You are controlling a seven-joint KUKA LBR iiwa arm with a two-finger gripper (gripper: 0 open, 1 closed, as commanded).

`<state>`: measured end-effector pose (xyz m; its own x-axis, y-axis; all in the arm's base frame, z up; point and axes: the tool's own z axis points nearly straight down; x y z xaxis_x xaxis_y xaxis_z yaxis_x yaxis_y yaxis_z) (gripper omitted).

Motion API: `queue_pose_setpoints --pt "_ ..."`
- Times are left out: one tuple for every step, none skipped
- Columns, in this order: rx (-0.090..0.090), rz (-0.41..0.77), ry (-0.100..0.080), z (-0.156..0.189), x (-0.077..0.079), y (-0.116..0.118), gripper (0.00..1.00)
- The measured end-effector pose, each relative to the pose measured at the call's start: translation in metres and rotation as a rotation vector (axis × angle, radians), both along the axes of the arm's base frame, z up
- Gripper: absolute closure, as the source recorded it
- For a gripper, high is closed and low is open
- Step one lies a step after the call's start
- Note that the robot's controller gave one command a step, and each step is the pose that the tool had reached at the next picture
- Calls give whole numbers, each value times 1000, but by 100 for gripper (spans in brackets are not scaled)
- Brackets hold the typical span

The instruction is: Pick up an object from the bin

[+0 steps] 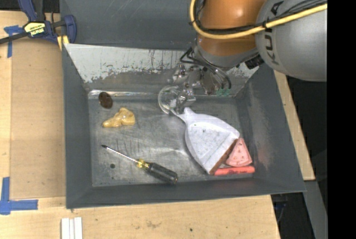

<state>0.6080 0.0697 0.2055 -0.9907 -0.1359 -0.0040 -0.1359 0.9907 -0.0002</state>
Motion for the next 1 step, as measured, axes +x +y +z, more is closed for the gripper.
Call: queue_pose_setpoints --pt "0 0 0 0 0 0 100"
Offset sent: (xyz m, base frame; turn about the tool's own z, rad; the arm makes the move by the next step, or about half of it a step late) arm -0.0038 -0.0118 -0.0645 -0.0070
